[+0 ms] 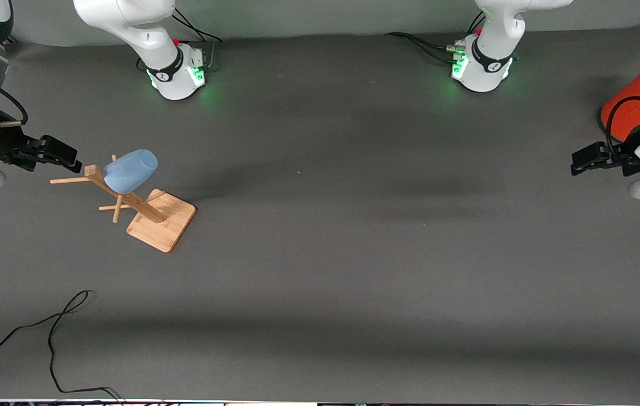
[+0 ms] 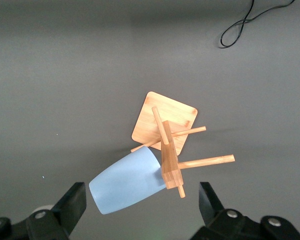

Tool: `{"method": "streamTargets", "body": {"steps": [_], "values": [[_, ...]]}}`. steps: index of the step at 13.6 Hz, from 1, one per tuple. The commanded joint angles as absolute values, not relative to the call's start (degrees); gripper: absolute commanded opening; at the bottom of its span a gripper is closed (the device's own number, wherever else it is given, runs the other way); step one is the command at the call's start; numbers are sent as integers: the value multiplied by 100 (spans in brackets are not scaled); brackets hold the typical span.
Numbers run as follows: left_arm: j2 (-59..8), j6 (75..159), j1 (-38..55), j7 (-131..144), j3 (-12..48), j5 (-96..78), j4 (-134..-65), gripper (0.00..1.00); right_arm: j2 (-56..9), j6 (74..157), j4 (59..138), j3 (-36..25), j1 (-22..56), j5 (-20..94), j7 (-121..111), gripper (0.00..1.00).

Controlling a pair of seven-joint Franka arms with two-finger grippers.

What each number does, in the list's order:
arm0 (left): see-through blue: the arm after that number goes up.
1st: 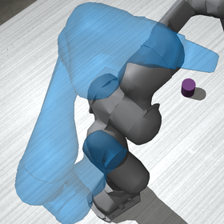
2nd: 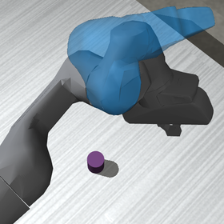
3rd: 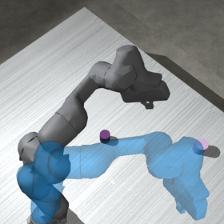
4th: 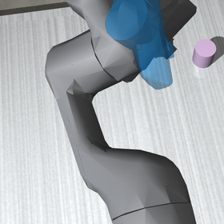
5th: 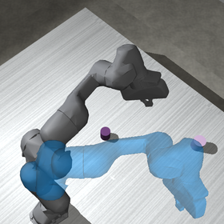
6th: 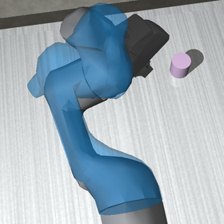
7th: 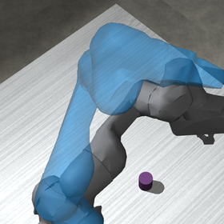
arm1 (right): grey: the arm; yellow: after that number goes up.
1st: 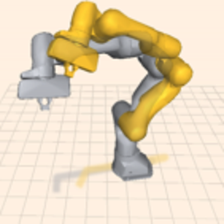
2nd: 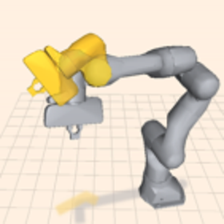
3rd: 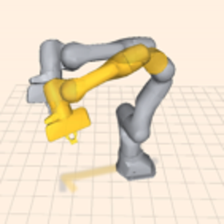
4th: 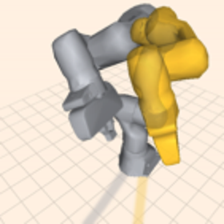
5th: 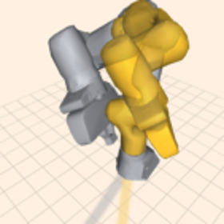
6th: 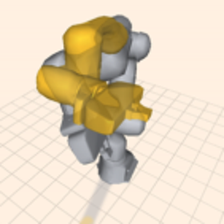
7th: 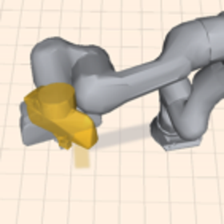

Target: Rotate and upright cup with both arms

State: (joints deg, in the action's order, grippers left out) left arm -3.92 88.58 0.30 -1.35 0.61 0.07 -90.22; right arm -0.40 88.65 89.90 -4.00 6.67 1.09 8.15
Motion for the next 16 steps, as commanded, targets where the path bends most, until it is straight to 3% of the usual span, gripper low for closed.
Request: {"method": "streamTargets", "body": {"steps": [1, 8, 16], "values": [[-387, 8763, 9, -132, 79, -9, -8947, 100, -106, 8728, 8815, -378, 633, 141, 685, 100], [-387, 8763, 9, -132, 79, -18, -8965, 100, -97, 8842, 8859, -369, 650, 140, 956, 100], [-404, 8789, 9, -141, 79, -18, -8956, 100, 26, 8824, 9298, -404, 650, 1624, 5691, 100]]}}
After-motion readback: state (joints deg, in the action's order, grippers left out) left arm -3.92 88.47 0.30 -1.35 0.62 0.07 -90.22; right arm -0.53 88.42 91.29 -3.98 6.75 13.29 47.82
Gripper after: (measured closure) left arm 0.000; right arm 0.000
